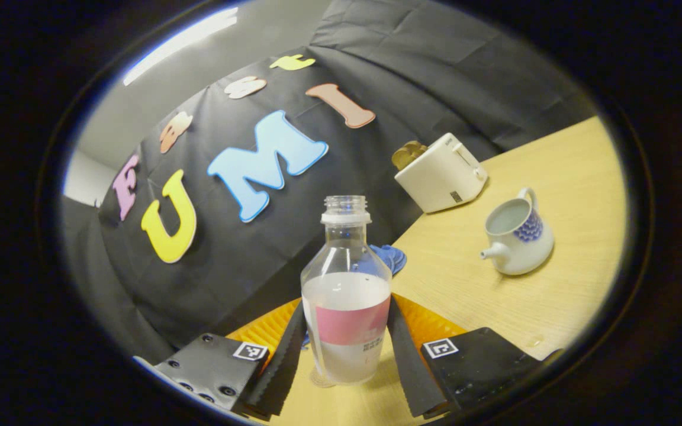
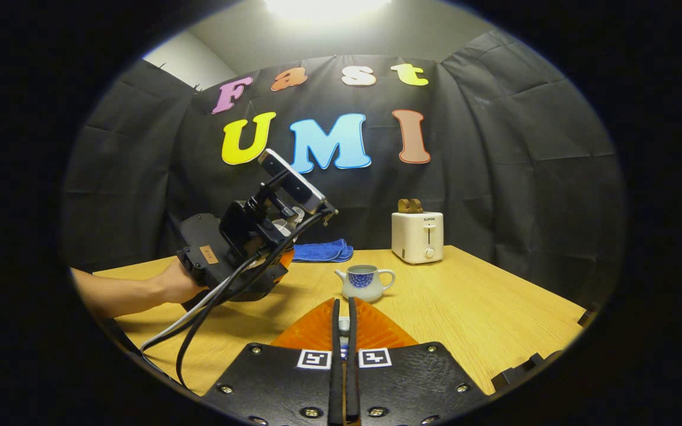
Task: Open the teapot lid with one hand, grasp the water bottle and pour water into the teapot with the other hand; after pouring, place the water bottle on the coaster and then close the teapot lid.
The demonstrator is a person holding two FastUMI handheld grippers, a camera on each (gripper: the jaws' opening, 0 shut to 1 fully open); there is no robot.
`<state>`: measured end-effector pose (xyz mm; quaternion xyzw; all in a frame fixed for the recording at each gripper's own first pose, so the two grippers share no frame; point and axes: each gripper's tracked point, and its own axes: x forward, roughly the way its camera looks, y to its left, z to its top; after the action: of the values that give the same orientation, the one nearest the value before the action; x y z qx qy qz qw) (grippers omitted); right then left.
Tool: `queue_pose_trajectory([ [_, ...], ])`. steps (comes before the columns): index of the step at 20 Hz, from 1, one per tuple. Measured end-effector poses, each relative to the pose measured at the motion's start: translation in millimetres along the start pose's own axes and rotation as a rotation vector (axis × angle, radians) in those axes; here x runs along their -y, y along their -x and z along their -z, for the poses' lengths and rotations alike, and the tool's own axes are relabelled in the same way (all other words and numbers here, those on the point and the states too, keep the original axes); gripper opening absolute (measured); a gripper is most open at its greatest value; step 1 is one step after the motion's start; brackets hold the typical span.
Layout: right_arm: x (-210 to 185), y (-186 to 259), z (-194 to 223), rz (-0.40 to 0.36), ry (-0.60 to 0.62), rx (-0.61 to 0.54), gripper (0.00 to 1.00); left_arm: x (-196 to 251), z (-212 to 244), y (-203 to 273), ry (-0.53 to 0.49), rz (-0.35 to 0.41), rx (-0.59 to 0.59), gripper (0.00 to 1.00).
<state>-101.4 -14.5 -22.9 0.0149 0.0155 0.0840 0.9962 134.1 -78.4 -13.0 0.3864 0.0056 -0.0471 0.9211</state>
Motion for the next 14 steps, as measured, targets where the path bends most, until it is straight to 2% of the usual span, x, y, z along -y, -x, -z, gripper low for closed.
queue_pose_trajectory([
  [5, -1, 10, -1, 0.000, -0.013, -0.004, 0.02, 20, -5, -7, -0.162, 0.017, 0.005, 0.86],
  [9, -2, 22, 0, 0.000, -0.032, -0.012, 0.02, 38, -12, -7, -0.336, 0.054, 0.014, 0.86],
  [14, 1, 31, 1, 0.008, -0.032, -0.019, 0.02, 57, -10, -17, -0.504, 0.103, -0.034, 0.86],
])
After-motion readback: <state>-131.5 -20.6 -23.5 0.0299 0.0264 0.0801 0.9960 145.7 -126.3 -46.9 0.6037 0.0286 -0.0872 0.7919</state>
